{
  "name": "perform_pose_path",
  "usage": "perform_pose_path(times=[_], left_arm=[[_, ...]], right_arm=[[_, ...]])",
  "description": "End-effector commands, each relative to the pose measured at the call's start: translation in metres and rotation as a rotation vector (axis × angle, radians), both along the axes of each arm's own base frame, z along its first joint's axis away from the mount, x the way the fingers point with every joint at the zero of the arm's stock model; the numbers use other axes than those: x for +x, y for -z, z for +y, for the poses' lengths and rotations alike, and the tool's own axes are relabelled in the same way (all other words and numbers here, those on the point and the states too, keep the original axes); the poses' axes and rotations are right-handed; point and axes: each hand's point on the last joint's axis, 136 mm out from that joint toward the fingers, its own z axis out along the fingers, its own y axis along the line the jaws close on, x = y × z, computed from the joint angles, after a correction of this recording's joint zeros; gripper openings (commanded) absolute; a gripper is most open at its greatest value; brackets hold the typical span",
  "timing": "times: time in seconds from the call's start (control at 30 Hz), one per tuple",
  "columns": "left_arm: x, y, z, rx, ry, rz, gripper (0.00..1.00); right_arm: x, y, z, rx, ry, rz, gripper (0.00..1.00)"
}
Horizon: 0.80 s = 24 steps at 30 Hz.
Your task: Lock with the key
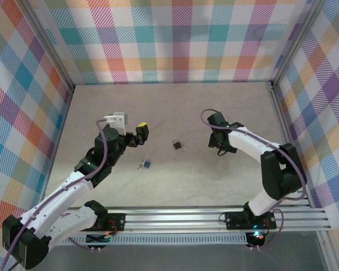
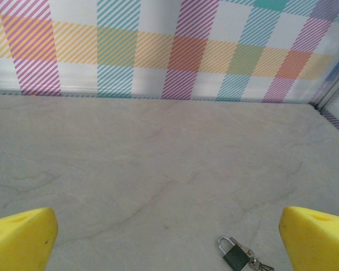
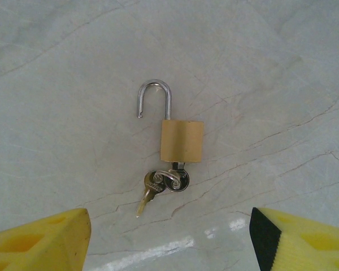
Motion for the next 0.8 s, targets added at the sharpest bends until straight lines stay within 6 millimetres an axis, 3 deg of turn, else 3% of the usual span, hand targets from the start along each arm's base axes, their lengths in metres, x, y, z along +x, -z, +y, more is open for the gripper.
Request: perform_pose_path(times=[0.0,0.77], left_arm=[[-0.002,-0.006,-0.004,0.000,0.018,-0.012,1.00],[-0.002,-0.003,-0.005,0.005,0.020,-0.008,1.00]], right_arm=[[0.005,0.004,-0.005,-0.020,0.016,0.005,0.70],[0.015,0.028,-0.012,0.035,0.055,0.054,0.53]])
